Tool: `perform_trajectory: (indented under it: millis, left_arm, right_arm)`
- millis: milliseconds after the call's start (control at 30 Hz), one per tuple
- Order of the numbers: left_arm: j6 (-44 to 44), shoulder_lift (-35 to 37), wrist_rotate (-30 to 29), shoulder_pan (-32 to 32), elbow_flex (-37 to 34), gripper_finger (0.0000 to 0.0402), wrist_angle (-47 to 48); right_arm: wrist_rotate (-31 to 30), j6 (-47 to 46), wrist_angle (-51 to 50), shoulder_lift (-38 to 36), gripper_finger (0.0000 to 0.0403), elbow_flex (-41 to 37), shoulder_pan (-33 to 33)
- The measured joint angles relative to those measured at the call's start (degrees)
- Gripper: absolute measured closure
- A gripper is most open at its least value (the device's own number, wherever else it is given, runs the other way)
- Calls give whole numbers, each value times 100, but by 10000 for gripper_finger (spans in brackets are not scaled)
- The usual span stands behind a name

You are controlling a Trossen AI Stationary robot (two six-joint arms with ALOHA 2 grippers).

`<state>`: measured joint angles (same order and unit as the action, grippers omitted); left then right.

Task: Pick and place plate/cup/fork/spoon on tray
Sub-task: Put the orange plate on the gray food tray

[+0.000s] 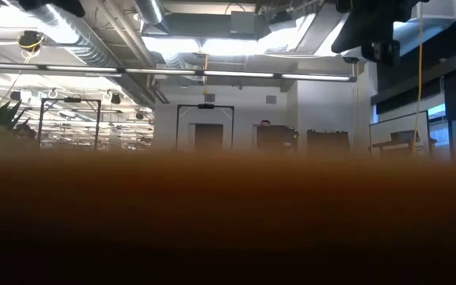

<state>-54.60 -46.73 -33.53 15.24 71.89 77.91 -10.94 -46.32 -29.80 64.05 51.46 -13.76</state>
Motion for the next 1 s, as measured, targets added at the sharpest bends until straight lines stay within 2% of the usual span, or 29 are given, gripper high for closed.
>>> perform_trajectory:
  millis: [133, 233, 333, 433, 667, 867, 1000]
  left_arm:
    - [-863, -543, 5, -450, 946, 401, 1168]
    - [-1044, -757, 26, -933, 1343, 401, 1140]
    - [-1161, -806, 310, -1511, 1644, 401, 1187]
    - [-1104, -825, 345, -2090, 1712, 401, 1217]
    - [-261, -842, 755, -3170, 1591, 401, 1212]
    - [119, -845, 761, -3335, 1551, 401, 1206]
    - [122, -825, 759, -3335, 1549, 401, 1206]
  right_arm:
    - [0, 172, 0, 0, 400, 0, 0]
    - [-2, 314, -1, 0, 400, 0, 0]
    - [-2, 467, -2, -2, 400, 0, 2]
    - [-2, 636, -2, -2, 400, 0, 7]
    - [5, 929, -9, -2, 400, 0, 7]
    - [158, 909, -36, -2, 399, 0, 9]
    - [530, 916, -114, -2, 384, 0, 64]
